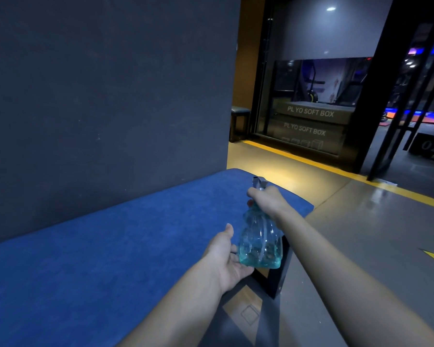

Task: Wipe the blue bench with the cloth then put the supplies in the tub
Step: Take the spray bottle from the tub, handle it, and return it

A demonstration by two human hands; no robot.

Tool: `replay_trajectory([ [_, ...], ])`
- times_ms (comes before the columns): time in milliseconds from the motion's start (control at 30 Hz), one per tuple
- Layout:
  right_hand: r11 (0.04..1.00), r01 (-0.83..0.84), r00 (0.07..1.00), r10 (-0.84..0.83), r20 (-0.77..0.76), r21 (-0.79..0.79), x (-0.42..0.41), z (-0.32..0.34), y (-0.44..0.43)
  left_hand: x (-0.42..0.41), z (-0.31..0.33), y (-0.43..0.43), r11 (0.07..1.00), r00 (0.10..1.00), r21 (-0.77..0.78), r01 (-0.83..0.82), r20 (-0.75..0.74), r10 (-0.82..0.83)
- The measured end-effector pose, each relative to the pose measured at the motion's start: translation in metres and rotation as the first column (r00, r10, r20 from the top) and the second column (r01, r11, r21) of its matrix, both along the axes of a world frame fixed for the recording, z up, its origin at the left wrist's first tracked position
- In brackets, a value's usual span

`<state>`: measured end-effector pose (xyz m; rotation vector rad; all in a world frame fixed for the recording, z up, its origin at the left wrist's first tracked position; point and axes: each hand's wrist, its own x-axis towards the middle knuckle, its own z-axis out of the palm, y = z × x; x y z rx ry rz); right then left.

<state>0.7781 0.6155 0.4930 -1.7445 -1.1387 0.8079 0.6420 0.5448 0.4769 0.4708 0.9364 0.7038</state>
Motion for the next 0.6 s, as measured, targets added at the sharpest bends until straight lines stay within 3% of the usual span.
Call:
replay_trajectory([
  [133, 1.000, 0.003, 0.997, -0.001, -0.080, 0.024, 0.007, 0.000, -0.004, 0.003, 0.002, 0.000, 1.000, 1.000, 0.006, -0.014, -0.005, 0.014],
  [267, 0.993, 0.115, 0.983, -0.109, -0.144, 0.033, 0.015, -0.003, -0.009, 0.007, 0.001, 0.001, 1.000, 0.998, 0.018, 0.011, -0.054, -0.010],
  [600, 0.945, 0.328, 0.939, -0.325, -0.116, 0.003, 0.028, -0.016, -0.013, 0.008, -0.001, 0.002, 0.998, 0.996, 0.020, 0.062, -0.060, -0.061],
])
